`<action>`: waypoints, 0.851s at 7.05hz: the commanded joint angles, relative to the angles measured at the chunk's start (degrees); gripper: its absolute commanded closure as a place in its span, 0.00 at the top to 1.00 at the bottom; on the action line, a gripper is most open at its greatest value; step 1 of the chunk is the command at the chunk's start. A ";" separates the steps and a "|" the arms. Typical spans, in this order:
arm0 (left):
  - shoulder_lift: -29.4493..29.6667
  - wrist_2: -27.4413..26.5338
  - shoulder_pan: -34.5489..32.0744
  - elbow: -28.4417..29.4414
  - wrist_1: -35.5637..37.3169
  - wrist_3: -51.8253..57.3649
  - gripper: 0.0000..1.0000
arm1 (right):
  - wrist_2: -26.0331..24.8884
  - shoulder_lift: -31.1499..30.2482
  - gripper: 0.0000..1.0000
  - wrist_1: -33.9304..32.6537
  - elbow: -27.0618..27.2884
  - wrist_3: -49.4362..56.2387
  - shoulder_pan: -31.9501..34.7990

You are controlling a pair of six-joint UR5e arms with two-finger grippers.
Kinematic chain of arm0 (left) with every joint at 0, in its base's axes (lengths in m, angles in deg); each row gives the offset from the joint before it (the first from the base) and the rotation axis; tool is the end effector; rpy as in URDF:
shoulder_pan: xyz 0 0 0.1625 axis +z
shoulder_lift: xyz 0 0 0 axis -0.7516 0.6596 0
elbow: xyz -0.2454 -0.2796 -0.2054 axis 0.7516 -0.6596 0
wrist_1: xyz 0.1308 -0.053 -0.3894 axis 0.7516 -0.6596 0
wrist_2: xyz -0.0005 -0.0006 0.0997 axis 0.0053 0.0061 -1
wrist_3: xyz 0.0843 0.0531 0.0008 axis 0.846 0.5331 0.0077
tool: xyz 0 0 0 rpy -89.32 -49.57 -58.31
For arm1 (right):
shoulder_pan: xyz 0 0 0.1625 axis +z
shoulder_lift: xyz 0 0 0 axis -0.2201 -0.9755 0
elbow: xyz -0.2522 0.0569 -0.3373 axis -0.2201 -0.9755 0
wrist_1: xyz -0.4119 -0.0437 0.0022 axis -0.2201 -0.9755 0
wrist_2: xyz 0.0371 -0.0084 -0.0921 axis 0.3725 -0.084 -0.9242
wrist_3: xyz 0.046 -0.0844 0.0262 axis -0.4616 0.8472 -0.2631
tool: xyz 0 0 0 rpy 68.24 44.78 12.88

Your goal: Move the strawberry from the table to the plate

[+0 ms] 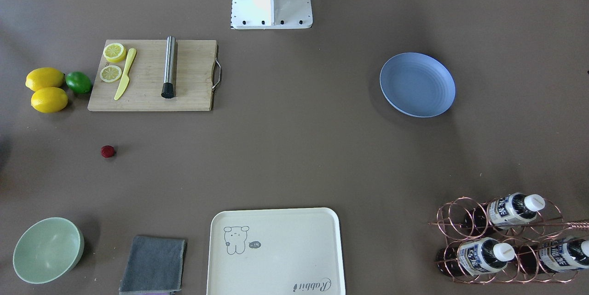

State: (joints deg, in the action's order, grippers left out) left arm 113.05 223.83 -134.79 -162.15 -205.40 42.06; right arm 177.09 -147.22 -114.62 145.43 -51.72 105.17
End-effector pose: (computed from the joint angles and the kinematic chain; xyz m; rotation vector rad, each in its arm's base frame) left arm -0.0150 -0.4618 0.5887 0.3692 1.0693 0.2192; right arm 0.0840 -0.4484 0.6795 0.0293 -0.7625 -0.1297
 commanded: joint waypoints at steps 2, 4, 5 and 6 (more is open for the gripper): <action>-0.38 -4.91 12.01 0.48 -15.69 -17.15 0.99 | 1.10 0.04 1.00 0.00 0.06 0.11 -0.09; -2.76 -16.10 23.51 0.39 -25.44 -29.99 0.97 | 1.19 -0.05 1.00 0.00 0.24 0.11 -0.17; -3.46 -19.70 29.22 0.39 -29.31 -35.55 0.97 | 1.19 -0.05 1.00 0.00 0.24 0.19 -0.18; -3.99 -23.91 33.63 0.48 -30.83 -38.56 0.95 | 1.11 -0.13 1.00 0.00 0.24 0.19 -0.18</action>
State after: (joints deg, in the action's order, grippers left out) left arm 109.77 204.80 -107.00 -161.73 -233.27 8.44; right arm 178.26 -147.28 -114.62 145.66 -51.56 105.02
